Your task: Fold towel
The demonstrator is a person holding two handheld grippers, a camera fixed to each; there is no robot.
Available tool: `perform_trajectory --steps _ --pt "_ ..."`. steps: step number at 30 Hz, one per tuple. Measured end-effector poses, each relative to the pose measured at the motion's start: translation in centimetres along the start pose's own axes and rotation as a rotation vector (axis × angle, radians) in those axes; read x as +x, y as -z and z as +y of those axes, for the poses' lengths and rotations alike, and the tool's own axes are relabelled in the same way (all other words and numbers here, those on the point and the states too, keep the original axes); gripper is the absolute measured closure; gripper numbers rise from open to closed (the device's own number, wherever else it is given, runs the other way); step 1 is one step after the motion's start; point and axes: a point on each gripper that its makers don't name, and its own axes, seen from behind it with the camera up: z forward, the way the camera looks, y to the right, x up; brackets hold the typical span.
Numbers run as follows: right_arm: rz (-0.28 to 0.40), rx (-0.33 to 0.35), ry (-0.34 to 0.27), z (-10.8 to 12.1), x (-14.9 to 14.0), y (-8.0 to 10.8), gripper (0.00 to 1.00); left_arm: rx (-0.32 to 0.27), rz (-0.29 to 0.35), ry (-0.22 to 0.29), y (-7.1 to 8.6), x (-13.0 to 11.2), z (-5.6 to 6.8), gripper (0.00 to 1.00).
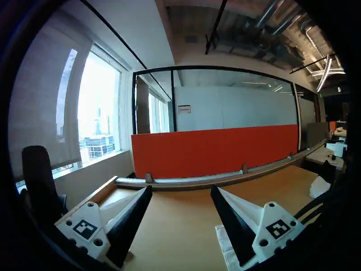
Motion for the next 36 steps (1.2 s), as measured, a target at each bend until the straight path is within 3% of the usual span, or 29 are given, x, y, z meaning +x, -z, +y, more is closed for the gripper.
perform_trajectory --steps 9,18,24,36 --pt "-0.002 -0.016 0.017 0.5 3.9 -0.1 0.0 0.009 -0.038 0.026 0.6 1.2 -0.5 0.04" --pt "-0.019 -0.012 0.015 0.6 5.1 0.0 0.01 0.012 -0.049 0.043 0.8 2.2 -0.9 0.04" --pt "-0.047 0.036 0.044 -0.2 4.7 -0.1 0.0 -0.043 -0.076 0.027 0.9 2.3 0.0 0.03" --pt "-0.152 0.255 0.128 -4.4 2.5 -0.1 0.0 -0.244 -0.171 -0.05 0.8 0.7 3.7 0.04"
